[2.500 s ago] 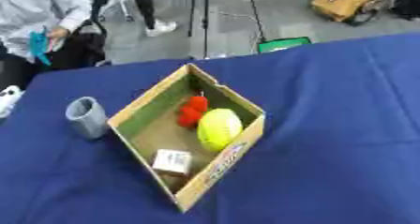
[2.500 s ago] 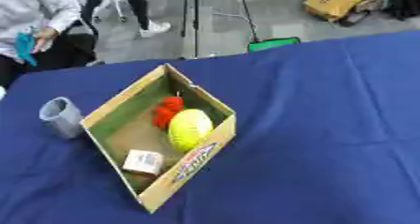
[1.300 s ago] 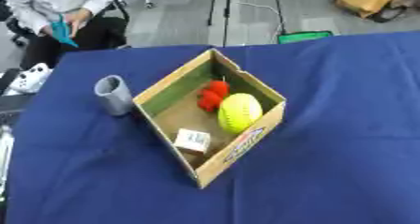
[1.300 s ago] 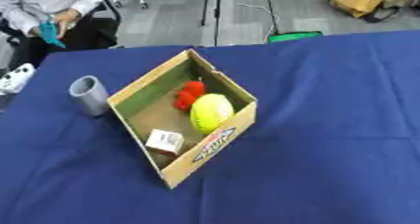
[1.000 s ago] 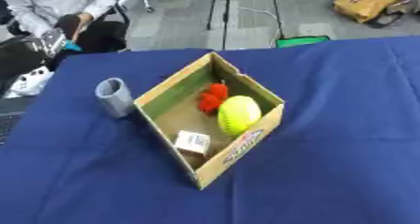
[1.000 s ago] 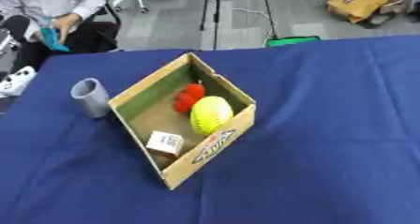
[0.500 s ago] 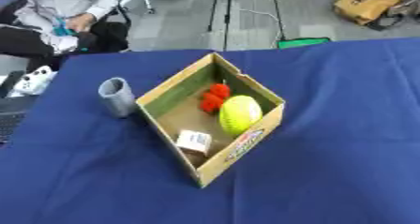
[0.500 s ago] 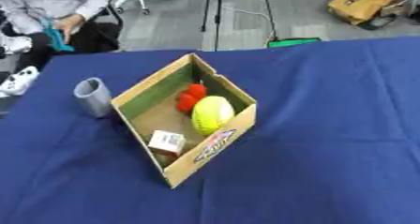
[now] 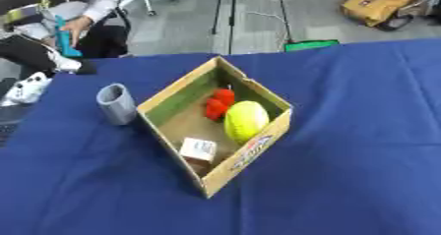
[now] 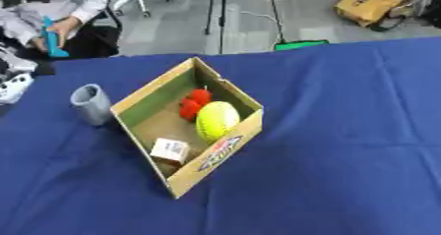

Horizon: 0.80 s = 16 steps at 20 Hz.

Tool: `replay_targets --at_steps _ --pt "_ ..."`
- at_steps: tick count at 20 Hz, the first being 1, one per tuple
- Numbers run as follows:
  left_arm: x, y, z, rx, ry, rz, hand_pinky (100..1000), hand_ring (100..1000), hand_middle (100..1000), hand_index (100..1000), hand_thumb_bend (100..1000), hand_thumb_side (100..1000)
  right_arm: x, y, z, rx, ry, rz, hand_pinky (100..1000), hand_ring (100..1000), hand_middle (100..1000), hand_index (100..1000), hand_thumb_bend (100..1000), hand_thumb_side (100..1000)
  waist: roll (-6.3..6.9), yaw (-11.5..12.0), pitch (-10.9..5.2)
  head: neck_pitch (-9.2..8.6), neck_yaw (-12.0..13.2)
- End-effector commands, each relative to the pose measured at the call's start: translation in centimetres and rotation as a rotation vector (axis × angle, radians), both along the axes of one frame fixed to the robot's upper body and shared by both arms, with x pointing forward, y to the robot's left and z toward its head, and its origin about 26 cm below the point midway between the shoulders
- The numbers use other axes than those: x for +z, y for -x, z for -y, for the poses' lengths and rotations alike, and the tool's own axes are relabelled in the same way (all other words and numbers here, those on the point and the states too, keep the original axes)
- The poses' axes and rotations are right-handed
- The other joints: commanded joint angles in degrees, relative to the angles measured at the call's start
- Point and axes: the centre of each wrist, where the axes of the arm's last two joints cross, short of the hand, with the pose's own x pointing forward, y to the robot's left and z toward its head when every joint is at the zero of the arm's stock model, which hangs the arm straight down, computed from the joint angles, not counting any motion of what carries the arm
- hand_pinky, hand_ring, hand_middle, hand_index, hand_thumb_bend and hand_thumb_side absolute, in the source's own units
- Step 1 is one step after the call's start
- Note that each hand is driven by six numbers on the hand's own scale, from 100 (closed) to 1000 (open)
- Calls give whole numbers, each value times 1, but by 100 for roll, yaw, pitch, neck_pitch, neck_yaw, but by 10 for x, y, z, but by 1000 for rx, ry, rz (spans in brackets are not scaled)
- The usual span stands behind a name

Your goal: Pick up objects on the table and place them in the box.

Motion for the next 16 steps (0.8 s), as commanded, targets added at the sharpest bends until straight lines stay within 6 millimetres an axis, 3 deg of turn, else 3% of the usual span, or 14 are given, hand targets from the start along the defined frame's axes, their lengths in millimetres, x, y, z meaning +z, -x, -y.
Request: replay_targets --at_steps 1,10,16 --pt "16 -2 -6 40 -81 -32 1000 1000 1000 1000 787 668 6 3 -3 8 7 22 755 670 597 742 100 745 -10 -4 -93 -72 -29" --pt "12 -19 -3 79 -276 -176 1000 1000 1000 1000 892 617 5 2 -4 14 6 15 756 670 596 736 100 741 24 -39 -90 -112 -44" --pt "0 -30 -6 84 -254 -228 967 1000 1000 1000 919 620 4 2 -4 11 1 12 758 670 594 721 100 736 20 -43 -72 -139 -45"
